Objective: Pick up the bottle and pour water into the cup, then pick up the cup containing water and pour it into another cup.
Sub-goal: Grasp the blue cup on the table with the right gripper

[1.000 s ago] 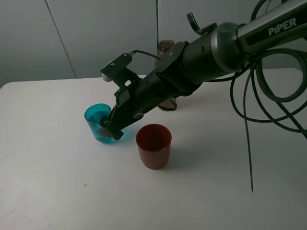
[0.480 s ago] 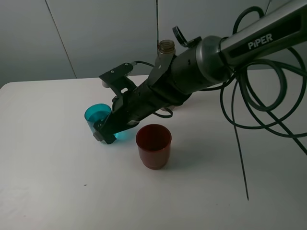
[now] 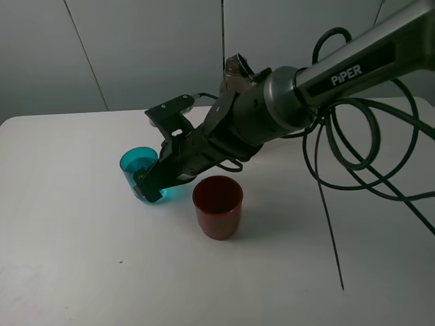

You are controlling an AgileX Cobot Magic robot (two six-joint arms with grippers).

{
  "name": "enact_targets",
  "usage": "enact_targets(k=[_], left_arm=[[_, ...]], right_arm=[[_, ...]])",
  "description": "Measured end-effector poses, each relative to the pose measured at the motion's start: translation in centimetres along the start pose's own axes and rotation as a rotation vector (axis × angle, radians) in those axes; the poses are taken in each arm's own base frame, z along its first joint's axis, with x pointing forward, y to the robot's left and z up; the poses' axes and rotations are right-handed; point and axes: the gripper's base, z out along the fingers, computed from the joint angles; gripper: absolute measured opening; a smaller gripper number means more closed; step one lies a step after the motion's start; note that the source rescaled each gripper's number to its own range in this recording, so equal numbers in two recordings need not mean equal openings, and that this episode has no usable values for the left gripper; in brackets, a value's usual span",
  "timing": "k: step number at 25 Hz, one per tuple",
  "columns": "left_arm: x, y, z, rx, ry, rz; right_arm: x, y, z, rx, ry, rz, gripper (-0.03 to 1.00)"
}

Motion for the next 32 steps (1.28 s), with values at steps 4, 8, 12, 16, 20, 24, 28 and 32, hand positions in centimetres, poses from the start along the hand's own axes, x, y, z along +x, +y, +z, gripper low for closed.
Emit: enact_targets(k=[4, 8, 12, 16, 20, 24, 28, 32], left_arm=[[0.0, 0.0, 0.0, 0.000, 0.000, 0.000], [0.0, 0.0, 0.0, 0.000, 0.000, 0.000], [0.0, 0.0, 0.0, 0.000, 0.000, 0.000], [0.0, 0.0, 0.0, 0.000, 0.000, 0.000], [0.0, 0.0, 0.0, 0.000, 0.000, 0.000], [0.0, 0.0, 0.0, 0.000, 0.000, 0.000], [0.0, 0.0, 0.0, 0.000, 0.000, 0.000], [0.0, 0.0, 0.0, 0.000, 0.000, 0.000]], right_arm=[[0.2, 0.1, 0.4, 0.027, -0.009, 0.015, 1.00], [0.0, 0.3, 0.5, 0.050, -0.029, 0.014, 1.00], [-0.5, 0.4, 0.5, 0.050, -0.047, 0.009, 1.00], [-1.1, 0.7, 0.5, 0.045, -0.066, 0.004, 1.00], [-0.9, 0.8, 0.8, 0.047, -0.059, 0.003, 1.00], [-0.2, 0.8, 1.6, 0.049, -0.037, 0.008, 1.00], [-0.2, 1.2, 1.6, 0.050, -0.041, 0.007, 1.00], [-0.3, 1.4, 1.6, 0.069, -0.059, -0.001, 1.00]])
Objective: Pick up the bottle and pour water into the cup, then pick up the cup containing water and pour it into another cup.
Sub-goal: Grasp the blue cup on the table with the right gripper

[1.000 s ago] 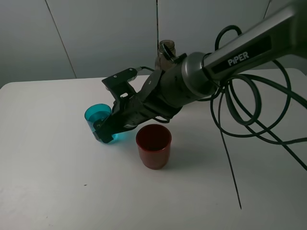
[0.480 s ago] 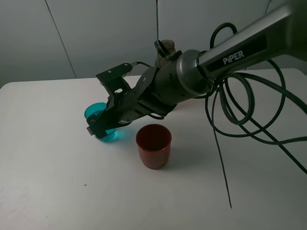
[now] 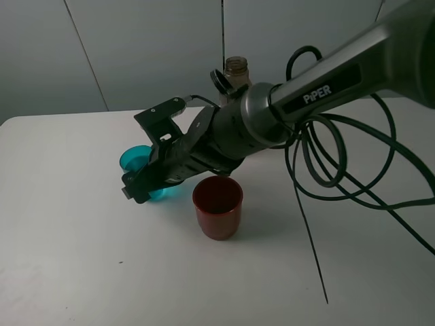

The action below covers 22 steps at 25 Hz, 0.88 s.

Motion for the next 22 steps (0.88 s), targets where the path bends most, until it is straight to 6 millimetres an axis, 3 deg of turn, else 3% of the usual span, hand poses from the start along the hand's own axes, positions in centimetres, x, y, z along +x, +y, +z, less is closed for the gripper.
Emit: enact_targets(k=[8, 15, 22], left_arm=[[0.0, 0.0, 0.0, 0.000, 0.000, 0.000], [0.0, 0.0, 0.0, 0.000, 0.000, 0.000], [0.0, 0.0, 0.0, 0.000, 0.000, 0.000]], right_arm=[[0.3, 0.1, 0.5, 0.006, 0.005, 0.049, 1.00], [-1.3, 0.4, 0.9, -0.004, -0.040, 0.083, 1.00], [-0.6, 0.5, 2.4, -0.013, -0.011, 0.114, 1.00]])
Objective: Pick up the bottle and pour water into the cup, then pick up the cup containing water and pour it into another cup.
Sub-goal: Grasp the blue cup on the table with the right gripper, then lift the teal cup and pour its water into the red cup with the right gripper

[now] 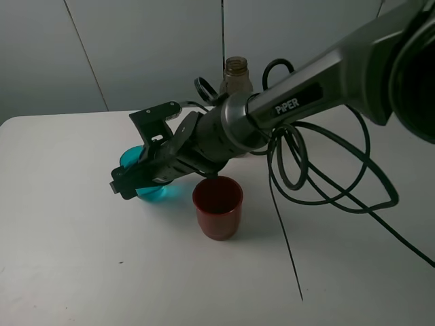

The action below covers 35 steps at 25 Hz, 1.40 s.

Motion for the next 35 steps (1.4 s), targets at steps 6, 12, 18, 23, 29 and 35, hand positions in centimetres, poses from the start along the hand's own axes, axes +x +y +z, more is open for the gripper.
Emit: enact_targets(k=[6, 12, 18, 23, 29, 35], left_arm=[[0.0, 0.0, 0.0, 0.000, 0.000, 0.000], [0.0, 0.0, 0.0, -0.003, 0.000, 0.002], [0.0, 0.0, 0.0, -0.003, 0.000, 0.002], [0.0, 0.0, 0.0, -0.003, 0.000, 0.002], [0.0, 0.0, 0.0, -0.003, 0.000, 0.002], [0.0, 0.0, 0.0, -0.003, 0.000, 0.002]], right_arm=[[-0.3, 0.1, 0.1, -0.003, -0.009, 0.010, 1.00], [-0.4, 0.1, 0.1, 0.004, -0.016, 0.022, 0.79], [-0.5, 0.0, 0.1, 0.013, -0.027, 0.029, 0.17], [-0.5, 0.0, 0.1, 0.013, -0.027, 0.019, 0.16], [-1.0, 0.3, -0.5, -0.008, -0.031, -0.052, 0.13], [-3.0, 1.2, -2.9, -0.056, -0.065, -0.143, 0.13]])
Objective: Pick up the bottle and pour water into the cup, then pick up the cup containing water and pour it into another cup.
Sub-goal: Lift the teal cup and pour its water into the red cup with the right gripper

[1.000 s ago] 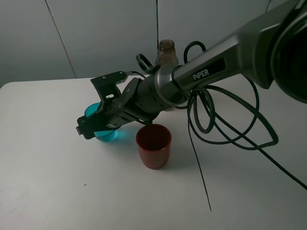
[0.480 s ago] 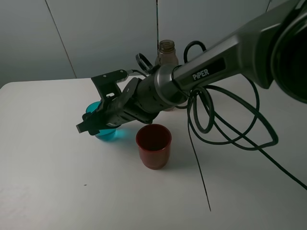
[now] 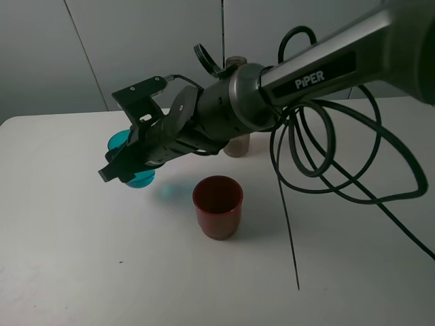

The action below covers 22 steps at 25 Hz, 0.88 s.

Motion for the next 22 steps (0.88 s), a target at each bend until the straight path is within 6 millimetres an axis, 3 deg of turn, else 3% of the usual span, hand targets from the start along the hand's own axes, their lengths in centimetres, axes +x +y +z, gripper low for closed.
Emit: enact_targets(k=[8, 14, 22], left_arm=[[0.0, 0.0, 0.0, -0.002, 0.000, 0.001], [0.0, 0.0, 0.0, -0.002, 0.000, -0.001], [0.0, 0.0, 0.0, -0.002, 0.000, -0.001]], right_arm=[[-1.6, 0.0, -2.8, -0.090, 0.046, -0.076, 0.12], [-3.7, -2.0, -6.4, -0.092, 0.058, -0.072, 0.12], [-4.3, -4.5, -10.2, -0.076, 0.161, -0.074, 0.12]])
